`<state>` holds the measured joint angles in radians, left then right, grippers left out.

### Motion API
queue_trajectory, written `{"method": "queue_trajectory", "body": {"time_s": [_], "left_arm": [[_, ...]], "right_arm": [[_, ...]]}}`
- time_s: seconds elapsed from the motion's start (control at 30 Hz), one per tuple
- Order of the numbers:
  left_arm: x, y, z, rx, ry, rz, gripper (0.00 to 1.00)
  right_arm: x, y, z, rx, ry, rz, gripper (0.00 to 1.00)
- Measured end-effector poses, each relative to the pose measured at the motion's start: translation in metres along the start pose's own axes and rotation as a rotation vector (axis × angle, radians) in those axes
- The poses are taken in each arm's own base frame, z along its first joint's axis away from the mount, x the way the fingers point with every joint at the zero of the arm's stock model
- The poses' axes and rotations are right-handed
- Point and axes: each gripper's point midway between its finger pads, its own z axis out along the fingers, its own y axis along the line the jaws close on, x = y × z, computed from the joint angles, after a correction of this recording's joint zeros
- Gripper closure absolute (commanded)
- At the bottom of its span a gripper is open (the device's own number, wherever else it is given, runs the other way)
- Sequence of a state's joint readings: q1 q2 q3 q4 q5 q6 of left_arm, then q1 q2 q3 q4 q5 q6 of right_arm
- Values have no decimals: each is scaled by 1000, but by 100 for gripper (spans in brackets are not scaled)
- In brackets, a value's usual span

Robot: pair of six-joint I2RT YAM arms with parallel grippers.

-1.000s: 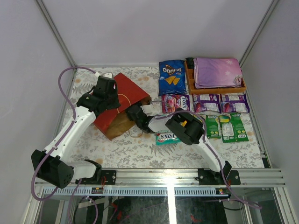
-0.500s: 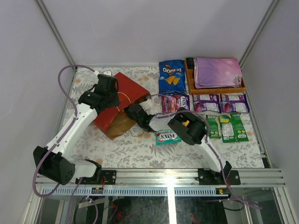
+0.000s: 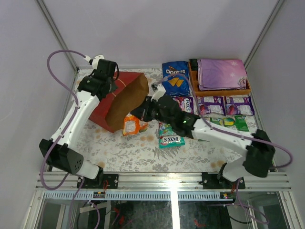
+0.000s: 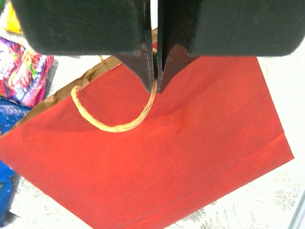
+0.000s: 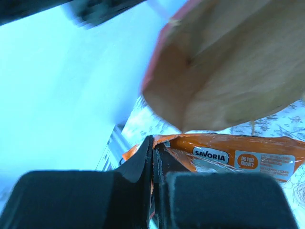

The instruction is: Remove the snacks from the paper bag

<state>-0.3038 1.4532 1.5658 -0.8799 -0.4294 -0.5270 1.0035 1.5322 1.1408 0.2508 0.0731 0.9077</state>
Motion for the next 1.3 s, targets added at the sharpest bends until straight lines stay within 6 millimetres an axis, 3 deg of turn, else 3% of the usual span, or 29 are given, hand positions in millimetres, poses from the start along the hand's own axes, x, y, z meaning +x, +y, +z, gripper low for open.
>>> {"method": "queue_trajectory", "body": {"time_s": [0.17,0.2,0.3,0.43,0.53,0.63,0.87,1.13,1.23,1.3], "left_arm": [[-24,4,15,-62,-2,-39,100],[-53,8,16,-76,-46,-84,100],[-67,16,13,-91,-48,-106,100],[-117,56,21,-142,-119,-221,100],[-132,81,28,-180,-131,-270,100],[-141,104,38,-218,-132,-306,100],[-145,153,54,-285,-112,-377,97],[-147,197,63,-364,-117,-427,96],[-147,209,65,-398,-121,-435,88],[-146,215,65,-411,-120,-437,65]], "right_arm": [[-23,64,-67,-172,90,-185,100],[-45,94,-102,-247,79,-291,100],[-53,99,-118,-241,76,-352,100],[-63,99,-130,-210,91,-434,100],[-63,91,-121,-168,132,-474,100],[-56,75,-99,-121,201,-495,100],[-30,28,-46,-42,374,-479,100],[9,6,9,-76,545,-450,100],[26,2,22,-113,624,-438,100],[36,-1,30,-139,667,-433,100]]}}
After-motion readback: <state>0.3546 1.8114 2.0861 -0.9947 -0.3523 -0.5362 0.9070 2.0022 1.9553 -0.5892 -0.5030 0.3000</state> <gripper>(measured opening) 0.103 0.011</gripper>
